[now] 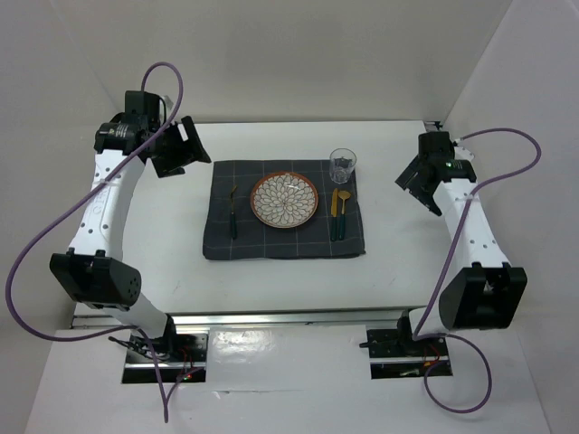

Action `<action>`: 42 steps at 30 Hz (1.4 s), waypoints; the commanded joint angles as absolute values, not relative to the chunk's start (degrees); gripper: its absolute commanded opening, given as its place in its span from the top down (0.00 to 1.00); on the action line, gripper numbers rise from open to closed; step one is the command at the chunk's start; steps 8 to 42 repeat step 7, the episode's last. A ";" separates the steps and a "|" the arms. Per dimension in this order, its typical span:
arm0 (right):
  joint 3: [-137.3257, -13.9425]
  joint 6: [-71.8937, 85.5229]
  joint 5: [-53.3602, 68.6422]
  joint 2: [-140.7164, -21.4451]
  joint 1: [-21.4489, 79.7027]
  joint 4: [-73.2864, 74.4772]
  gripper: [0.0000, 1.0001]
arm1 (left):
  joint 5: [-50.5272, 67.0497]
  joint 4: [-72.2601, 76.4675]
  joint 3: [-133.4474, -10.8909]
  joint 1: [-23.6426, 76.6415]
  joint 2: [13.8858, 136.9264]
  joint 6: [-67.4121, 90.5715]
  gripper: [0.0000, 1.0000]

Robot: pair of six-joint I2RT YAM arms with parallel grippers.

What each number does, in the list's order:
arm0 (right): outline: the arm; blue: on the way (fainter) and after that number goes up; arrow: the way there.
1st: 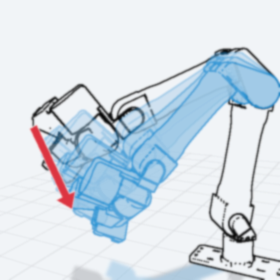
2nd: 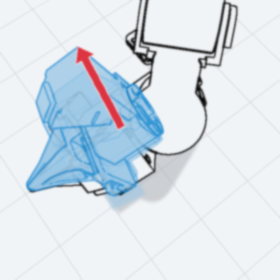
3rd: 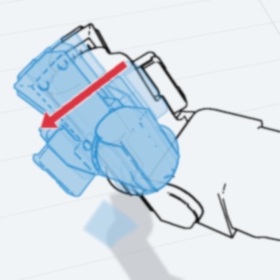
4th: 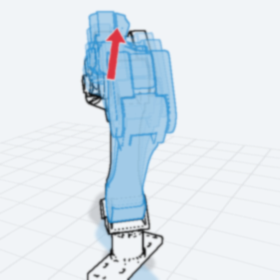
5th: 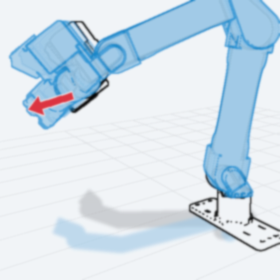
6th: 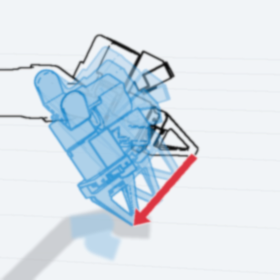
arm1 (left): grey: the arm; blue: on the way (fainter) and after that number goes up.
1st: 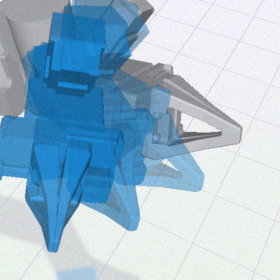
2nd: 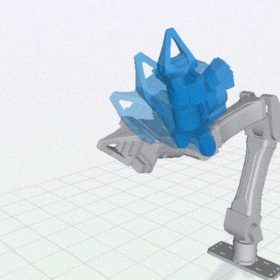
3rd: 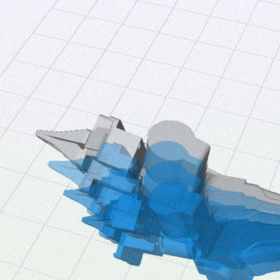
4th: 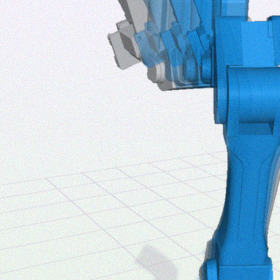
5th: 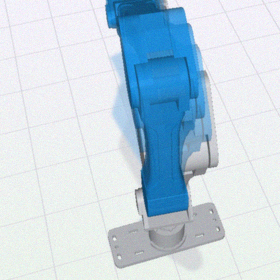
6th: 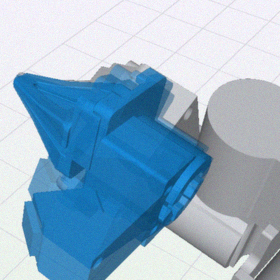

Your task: Set the dinner table for one person

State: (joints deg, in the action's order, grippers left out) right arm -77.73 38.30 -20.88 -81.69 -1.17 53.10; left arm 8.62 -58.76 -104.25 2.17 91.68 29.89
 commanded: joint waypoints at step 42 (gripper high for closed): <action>-67.68 31.90 -17.05 -66.54 -2.11 45.96 0.03 | 10.02 -57.48 -102.13 2.37 85.61 29.27 0.11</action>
